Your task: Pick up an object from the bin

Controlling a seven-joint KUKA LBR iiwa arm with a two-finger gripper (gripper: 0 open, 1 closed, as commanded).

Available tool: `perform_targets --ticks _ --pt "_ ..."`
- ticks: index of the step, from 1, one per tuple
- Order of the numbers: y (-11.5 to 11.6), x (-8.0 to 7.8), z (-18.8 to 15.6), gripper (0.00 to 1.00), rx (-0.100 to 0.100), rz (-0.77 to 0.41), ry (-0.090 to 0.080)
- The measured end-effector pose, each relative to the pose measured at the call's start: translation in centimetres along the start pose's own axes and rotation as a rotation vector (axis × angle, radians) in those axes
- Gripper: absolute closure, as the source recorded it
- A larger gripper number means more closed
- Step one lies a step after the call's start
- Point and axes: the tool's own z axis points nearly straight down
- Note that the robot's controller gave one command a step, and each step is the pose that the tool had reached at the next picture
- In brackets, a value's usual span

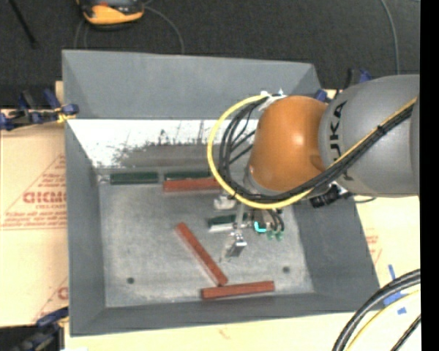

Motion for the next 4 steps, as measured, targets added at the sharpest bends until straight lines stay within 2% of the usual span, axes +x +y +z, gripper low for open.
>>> perform_targets --ticks 1,2,3,4 --pt "0.0 -0.2 -0.4 0.0 0.0 0.001 -0.008" --pt "-4.3 -6.8 7.7 1.0 -0.003 -0.151 -0.002" --pt "-4.3 -6.8 7.7 1.0 -0.003 -0.15 -0.002" --pt "-3.1 -7.1 -8.5 1.0 0.002 -0.191 -0.016"
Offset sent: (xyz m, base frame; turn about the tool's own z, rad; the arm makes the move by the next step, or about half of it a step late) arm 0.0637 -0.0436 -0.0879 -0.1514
